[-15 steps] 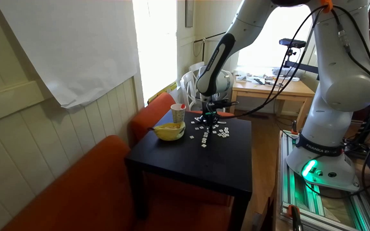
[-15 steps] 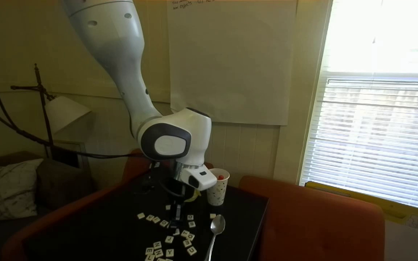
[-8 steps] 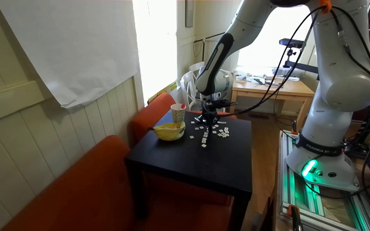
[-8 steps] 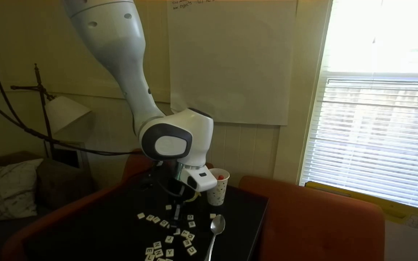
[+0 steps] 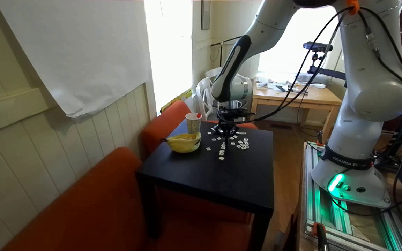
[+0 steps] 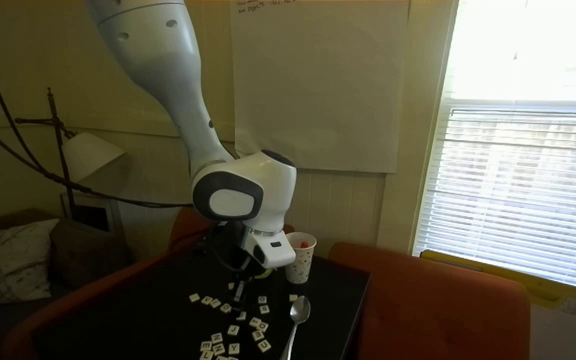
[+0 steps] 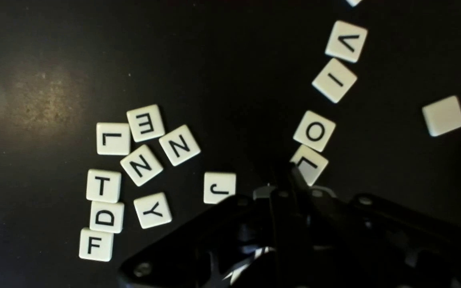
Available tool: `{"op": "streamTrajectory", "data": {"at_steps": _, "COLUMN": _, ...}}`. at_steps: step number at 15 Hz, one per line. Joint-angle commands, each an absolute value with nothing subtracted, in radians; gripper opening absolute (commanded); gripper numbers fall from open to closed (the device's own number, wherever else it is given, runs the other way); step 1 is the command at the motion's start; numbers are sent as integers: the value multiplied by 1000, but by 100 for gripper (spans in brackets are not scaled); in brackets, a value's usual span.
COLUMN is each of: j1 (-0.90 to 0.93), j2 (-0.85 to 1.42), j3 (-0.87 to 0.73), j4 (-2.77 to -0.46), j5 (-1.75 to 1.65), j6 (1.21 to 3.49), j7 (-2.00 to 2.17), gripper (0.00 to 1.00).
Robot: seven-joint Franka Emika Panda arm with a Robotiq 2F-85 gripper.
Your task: Move the letter E and T forward to spell the word VIOLET
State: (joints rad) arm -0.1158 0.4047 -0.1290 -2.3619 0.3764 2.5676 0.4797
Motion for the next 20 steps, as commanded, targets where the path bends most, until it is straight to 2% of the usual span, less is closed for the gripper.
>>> {"op": "streamTrajectory", "data": {"at_steps": 1, "j1": -119, "j2": 428, "j3": -131, "j4": -2338, "j5": 419, "j6": 2566, "j7": 503, "gripper": 2}}
{"op": "streamTrajectory", "data": {"at_steps": 20, "j1": -163, "j2": 424, "j3": -122, "j4": -2343, "j5": 600, "j6": 2543, "j7": 572, "gripper": 3}}
